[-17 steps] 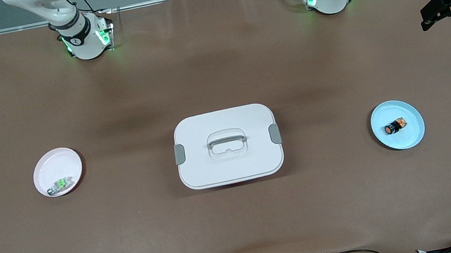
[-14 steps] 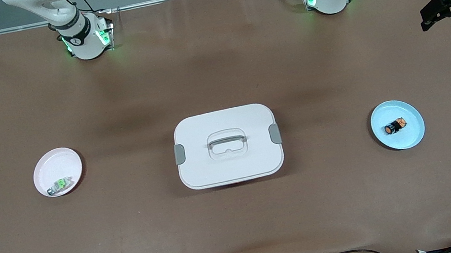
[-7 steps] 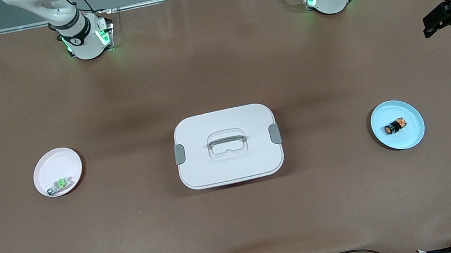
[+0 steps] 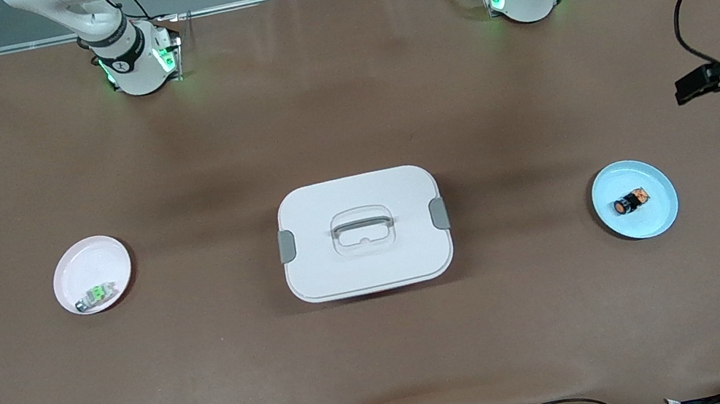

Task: Transfer orange switch to right arm and place
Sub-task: 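Move the left gripper over the orange switch on the blue plate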

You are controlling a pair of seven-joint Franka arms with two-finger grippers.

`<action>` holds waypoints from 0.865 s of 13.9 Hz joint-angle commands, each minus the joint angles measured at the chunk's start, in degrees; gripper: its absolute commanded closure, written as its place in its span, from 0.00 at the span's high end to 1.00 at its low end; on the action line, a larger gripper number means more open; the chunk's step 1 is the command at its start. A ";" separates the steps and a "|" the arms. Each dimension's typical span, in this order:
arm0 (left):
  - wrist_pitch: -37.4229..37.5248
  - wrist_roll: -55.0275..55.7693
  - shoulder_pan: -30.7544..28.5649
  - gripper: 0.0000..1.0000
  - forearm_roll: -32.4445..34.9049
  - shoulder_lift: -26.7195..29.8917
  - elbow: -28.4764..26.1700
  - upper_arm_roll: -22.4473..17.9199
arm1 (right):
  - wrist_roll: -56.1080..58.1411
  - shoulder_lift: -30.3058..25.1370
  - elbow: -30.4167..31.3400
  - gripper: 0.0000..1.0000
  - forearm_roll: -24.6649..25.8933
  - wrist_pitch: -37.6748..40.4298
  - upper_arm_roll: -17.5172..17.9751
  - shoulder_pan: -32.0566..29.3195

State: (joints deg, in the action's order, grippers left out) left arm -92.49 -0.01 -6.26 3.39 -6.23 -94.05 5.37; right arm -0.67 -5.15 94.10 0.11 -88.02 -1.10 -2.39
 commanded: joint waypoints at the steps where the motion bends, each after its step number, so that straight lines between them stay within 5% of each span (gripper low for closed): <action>1: -7.42 -0.87 -1.03 1.00 0.83 0.26 -6.13 0.35 | 0.59 0.58 -1.20 1.00 -0.46 0.74 0.49 -0.77; 8: -20.34 -0.25 -2.97 1.00 0.92 -1.85 -16.15 0.35 | 0.59 0.58 -1.20 1.00 -0.46 0.74 0.49 -0.77; 12: -26.67 -0.25 -2.97 1.00 0.92 -6.24 -17.13 0.35 | 0.59 0.58 -1.20 1.00 -0.46 0.74 0.49 -0.77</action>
State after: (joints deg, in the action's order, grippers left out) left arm -116.33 -0.01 -8.89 3.39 -10.69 -110.91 5.37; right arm -0.67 -5.14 94.10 0.11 -88.02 -1.11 -2.39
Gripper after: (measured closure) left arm 0.000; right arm 0.000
